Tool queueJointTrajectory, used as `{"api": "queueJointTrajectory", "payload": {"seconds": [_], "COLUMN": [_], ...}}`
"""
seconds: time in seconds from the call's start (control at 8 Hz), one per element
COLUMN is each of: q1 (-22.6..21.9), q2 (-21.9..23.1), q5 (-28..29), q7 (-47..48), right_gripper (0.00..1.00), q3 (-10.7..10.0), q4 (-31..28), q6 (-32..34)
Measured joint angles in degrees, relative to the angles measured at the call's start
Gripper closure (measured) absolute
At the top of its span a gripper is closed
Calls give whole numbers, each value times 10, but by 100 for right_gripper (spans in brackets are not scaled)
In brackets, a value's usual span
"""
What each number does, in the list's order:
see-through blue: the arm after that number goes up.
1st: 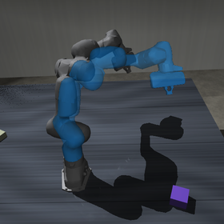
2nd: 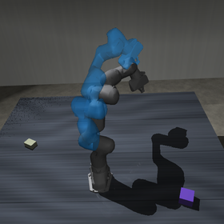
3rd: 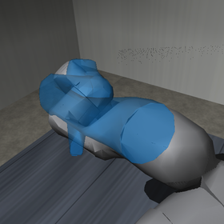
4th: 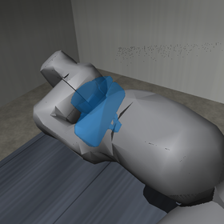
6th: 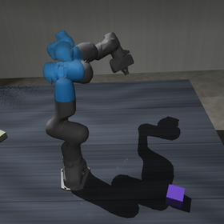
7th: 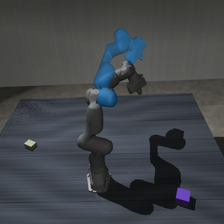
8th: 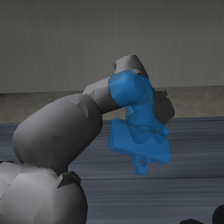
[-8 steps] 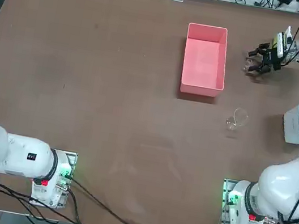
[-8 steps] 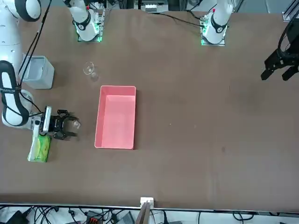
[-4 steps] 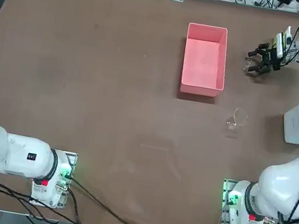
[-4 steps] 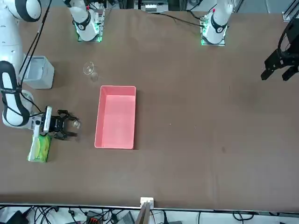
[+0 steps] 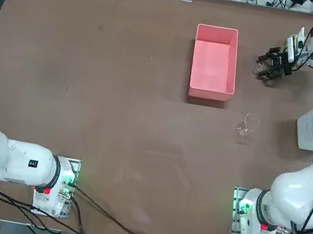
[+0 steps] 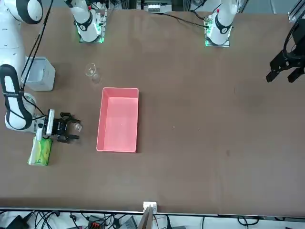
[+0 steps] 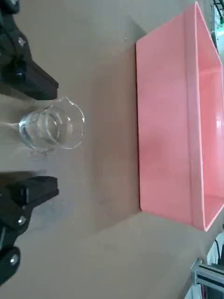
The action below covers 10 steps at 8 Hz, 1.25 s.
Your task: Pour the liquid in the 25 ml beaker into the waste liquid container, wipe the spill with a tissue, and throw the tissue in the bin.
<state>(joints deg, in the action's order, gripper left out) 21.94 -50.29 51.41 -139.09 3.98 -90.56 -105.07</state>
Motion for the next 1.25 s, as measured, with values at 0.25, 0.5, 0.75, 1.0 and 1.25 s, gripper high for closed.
{"api": "queueJointTrajectory", "payload": {"seconds": [0.25,0.5,0.75,1.0,1.25], "q1": [-2,-6,-6,-6,-6], "q2": [-1,-2,-2,-2,-2], "q5": [5,12,13,13,13], "q7": [-1,-2,-2,-2,-2], "right_gripper": [4,7,11,11,11], "q3": [0,0,0,0,0], "q4": [4,5,6,6,6], "q6": [0,0,-1,-1,-1]}}
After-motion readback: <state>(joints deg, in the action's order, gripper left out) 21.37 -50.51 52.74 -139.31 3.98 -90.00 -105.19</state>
